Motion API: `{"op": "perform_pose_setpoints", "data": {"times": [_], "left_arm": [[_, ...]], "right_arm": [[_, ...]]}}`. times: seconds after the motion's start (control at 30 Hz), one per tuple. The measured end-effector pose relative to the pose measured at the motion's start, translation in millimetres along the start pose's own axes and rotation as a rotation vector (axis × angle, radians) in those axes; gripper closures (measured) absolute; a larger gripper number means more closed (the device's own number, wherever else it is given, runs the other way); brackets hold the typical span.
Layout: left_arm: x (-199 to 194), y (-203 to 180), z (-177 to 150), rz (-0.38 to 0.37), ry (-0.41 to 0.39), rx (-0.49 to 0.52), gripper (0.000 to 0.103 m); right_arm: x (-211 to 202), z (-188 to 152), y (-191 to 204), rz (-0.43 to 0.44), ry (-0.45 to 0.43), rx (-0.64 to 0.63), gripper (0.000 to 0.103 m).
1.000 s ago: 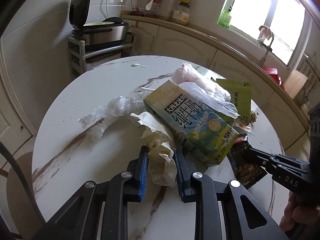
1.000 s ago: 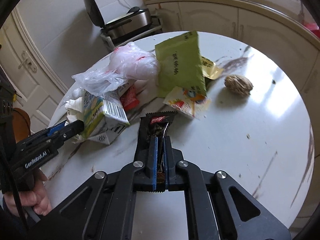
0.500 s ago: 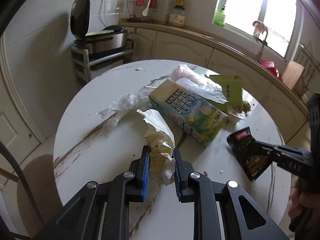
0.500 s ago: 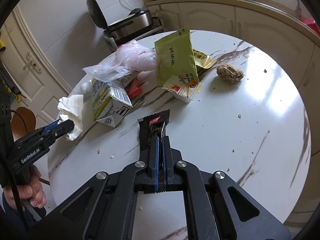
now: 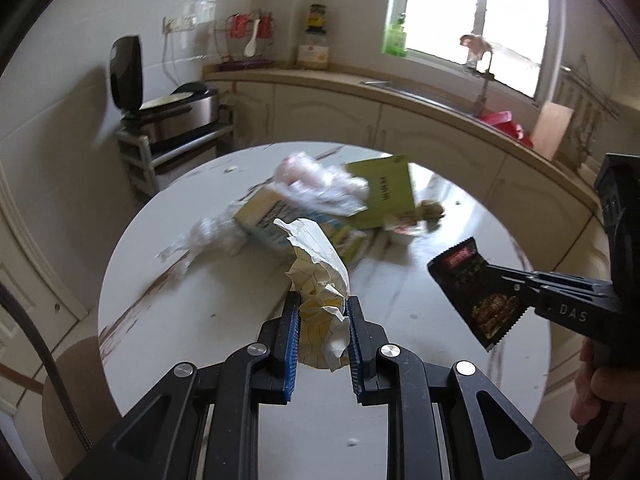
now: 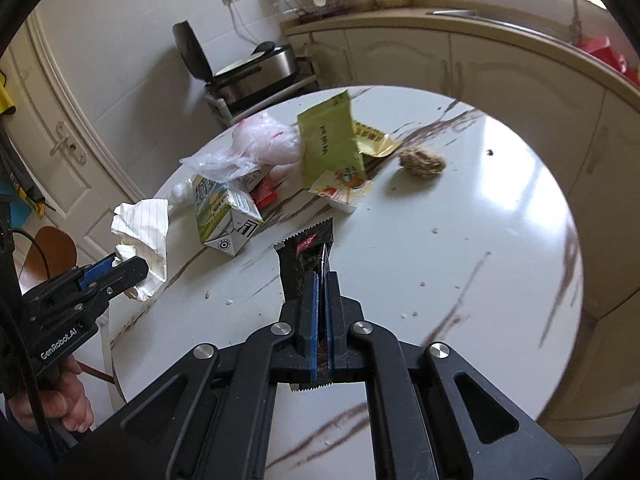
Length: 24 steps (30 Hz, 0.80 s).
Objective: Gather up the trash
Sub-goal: 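Carry the tissue and snack wrapper over the wastebasket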
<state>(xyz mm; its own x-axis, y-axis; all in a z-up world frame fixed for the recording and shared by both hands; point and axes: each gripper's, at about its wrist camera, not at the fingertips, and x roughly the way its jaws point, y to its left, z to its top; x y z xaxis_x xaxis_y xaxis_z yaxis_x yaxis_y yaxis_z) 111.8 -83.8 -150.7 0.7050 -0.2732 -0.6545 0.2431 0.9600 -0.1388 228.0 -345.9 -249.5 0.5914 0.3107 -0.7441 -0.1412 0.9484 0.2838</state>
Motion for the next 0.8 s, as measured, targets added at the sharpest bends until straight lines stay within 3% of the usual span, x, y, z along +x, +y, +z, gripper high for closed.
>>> {"op": "perform_pose_setpoints", "data": {"times": [0.33, 0.57, 0.8], "left_arm": [[-15.0, -78.3, 14.0, -0.093, -0.040, 0.115, 0.086], [-1.8, -169.3, 15.9, -0.218, -0.023, 0.235, 0.086], [25.0, -258.8, 6.2, -0.342, 0.035, 0.344, 0.086]], "right_arm": [[-67.8, -5.6, -30.2, -0.066, -0.102, 0.038, 0.100], [-138.7, -36.1, -98.1, -0.187, -0.175, 0.148, 0.100], [-179.8, -81.8, -170.8, -0.301, -0.179, 0.294, 0.099]]}}
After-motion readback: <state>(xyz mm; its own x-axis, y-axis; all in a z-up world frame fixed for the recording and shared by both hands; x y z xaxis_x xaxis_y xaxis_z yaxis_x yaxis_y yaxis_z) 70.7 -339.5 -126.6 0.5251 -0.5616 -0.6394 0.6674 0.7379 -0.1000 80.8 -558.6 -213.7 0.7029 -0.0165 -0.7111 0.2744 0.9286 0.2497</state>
